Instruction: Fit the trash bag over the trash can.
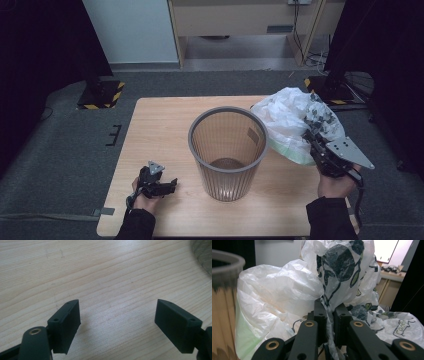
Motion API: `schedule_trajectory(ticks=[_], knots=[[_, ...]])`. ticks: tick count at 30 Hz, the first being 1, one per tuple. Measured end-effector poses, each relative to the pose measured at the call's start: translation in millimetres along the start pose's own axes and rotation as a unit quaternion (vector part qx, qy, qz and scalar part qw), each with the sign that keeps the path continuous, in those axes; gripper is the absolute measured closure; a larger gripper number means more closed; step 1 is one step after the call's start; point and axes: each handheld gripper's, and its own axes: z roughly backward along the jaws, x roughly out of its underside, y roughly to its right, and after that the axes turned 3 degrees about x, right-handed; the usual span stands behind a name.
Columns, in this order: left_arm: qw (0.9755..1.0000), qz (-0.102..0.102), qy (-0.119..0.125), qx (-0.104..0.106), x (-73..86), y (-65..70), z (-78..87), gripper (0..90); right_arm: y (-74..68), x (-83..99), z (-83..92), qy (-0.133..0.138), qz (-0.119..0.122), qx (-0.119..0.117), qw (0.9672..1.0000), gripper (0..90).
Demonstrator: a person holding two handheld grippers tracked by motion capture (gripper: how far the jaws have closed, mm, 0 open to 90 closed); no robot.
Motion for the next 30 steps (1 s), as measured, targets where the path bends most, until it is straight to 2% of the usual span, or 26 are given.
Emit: schedule_trajectory(ticks=[10,14,20,26,30], knots=[[1.0000,-0.001,-0.001,0.000,0.1,0.2,0.0,20.3,0.4,-37.3,17.9,0.052,0.000,0.020,0.9985,83.4],[1.0000,-0.001,0.000,-0.001,0.1,0.1,0.3,20.3,-1.8,-47.6,25.2,0.074,0.004,0.031,0.9968,83.4],[1.0000,-0.001,0.000,-0.001,0.1,0.2,0.1,20.3,-6.8,-56.8,36.8,0.099,-0.002,0.037,0.9944,83.3],[1.0000,-0.002,-0.001,-0.001,0.1,0.2,0.0,20.3,-19.0,-60.7,48.2,0.120,-0.017,0.045,0.9916,83.4],[1.0000,-0.001,-0.002,-0.001,0.2,-0.2,-0.1,20.2,-38.1,-62.2,54.1,0.130,-0.013,0.042,0.9906,83.3]])
